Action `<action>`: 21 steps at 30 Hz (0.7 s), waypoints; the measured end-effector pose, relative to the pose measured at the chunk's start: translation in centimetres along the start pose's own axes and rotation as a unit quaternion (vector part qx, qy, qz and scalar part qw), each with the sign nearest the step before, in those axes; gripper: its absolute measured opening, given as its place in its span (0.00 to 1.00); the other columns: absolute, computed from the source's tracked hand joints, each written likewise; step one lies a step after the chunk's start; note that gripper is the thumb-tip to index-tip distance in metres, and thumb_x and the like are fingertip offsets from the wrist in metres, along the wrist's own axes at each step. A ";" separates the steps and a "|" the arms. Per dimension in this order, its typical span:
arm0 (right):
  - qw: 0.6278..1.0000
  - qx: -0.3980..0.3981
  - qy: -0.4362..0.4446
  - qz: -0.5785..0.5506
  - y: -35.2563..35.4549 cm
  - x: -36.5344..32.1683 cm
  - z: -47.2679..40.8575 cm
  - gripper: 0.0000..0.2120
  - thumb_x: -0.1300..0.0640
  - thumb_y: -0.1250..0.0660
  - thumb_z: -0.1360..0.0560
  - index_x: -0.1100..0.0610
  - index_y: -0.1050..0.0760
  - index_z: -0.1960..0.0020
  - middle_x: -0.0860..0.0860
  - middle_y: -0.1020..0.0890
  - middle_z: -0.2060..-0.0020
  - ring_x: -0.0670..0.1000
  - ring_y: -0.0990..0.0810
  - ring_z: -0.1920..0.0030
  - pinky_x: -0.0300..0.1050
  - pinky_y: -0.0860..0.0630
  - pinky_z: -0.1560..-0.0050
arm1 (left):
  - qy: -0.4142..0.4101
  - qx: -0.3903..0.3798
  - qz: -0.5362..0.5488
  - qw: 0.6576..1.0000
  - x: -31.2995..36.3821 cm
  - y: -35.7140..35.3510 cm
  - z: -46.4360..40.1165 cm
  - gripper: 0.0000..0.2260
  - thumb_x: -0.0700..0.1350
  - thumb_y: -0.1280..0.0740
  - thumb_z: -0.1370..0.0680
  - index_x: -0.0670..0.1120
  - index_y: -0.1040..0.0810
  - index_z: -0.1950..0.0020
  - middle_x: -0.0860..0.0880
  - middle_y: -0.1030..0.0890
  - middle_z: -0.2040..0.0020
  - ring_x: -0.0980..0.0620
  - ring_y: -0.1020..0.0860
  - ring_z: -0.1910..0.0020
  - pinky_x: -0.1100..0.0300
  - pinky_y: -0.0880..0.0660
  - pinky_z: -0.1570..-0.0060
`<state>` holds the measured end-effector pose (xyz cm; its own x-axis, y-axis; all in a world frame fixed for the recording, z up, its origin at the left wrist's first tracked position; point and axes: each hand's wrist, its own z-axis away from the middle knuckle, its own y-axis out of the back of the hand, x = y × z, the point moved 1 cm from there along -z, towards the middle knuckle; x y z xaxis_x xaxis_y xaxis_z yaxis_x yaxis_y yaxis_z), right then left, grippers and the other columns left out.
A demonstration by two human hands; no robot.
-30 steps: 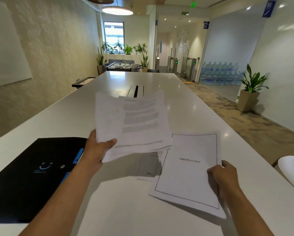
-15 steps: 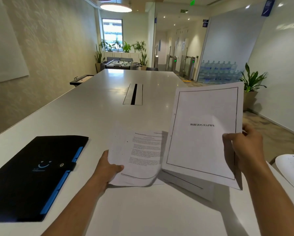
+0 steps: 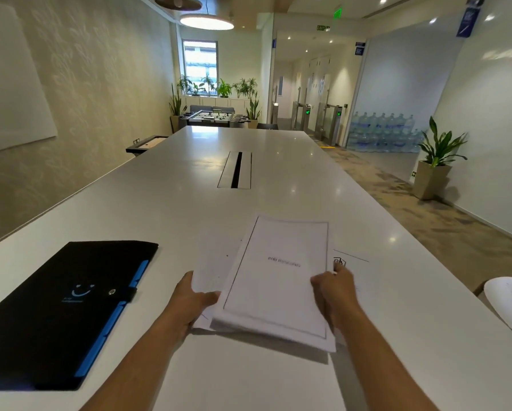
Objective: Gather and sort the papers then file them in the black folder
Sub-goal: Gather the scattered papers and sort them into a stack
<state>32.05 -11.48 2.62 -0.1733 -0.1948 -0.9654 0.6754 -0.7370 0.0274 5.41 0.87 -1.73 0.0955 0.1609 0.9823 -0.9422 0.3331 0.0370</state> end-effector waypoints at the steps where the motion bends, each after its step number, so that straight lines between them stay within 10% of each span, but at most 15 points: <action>1: 0.999 -0.009 0.005 0.048 -0.6 0.9 0.0 0.31 0.67 0.38 0.30 0.59 0.37 0.27 0.60 0.24 0.39 0.54 0.26 0.47 0.49 0.26 0.50 | 0.009 -0.001 0.017 1.000 0.1 0.0 0.0 0.20 0.40 0.24 0.29 0.50 0.26 0.40 0.46 0.19 0.42 0.51 0.19 0.49 0.58 0.21 0.56; 4: 0.978 -0.003 0.038 0.203 -1.4 2.1 0.4 0.27 0.66 0.41 0.26 0.63 0.36 0.28 0.62 0.25 0.35 0.59 0.24 0.39 0.53 0.26 0.40 | 0.035 -0.003 0.032 0.999 0.6 0.0 -0.3 0.37 0.51 0.26 0.28 0.44 0.39 0.25 0.47 0.25 0.35 0.52 0.25 0.40 0.53 0.29 0.38; 10: 0.966 -0.006 0.069 0.247 -2.0 2.0 1.3 0.21 0.67 0.40 0.28 0.65 0.31 0.35 0.60 0.21 0.44 0.58 0.22 0.46 0.47 0.24 0.50 | 0.014 -0.056 0.037 0.998 0.7 -0.2 -0.1 0.22 0.38 0.21 0.34 0.54 0.29 0.51 0.57 0.19 0.55 0.68 0.19 0.66 0.73 0.25 0.71; 17: 0.970 -0.010 0.069 0.234 -2.2 2.0 1.9 0.22 0.66 0.38 0.30 0.63 0.29 0.35 0.57 0.20 0.43 0.57 0.21 0.44 0.49 0.22 0.46 | -0.016 -0.083 0.050 0.995 1.3 -0.5 0.8 0.26 0.29 0.25 0.32 0.53 0.26 0.43 0.46 0.18 0.46 0.52 0.17 0.52 0.61 0.19 0.60; 21: 0.987 -0.014 0.036 0.156 -2.1 2.1 1.7 0.04 0.64 0.34 0.29 0.58 0.25 0.56 0.52 0.19 0.61 0.49 0.21 0.65 0.34 0.27 0.72 | -0.049 -0.110 0.077 0.990 2.8 -0.2 1.3 0.30 0.33 0.24 0.33 0.47 0.28 0.34 0.43 0.18 0.43 0.45 0.17 0.47 0.49 0.19 0.52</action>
<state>29.06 -11.44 0.94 0.0974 -0.3615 -0.9273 0.7079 -0.6297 0.3198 5.42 0.05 1.25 -0.0858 0.1380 0.9867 -0.8497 0.5070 -0.1448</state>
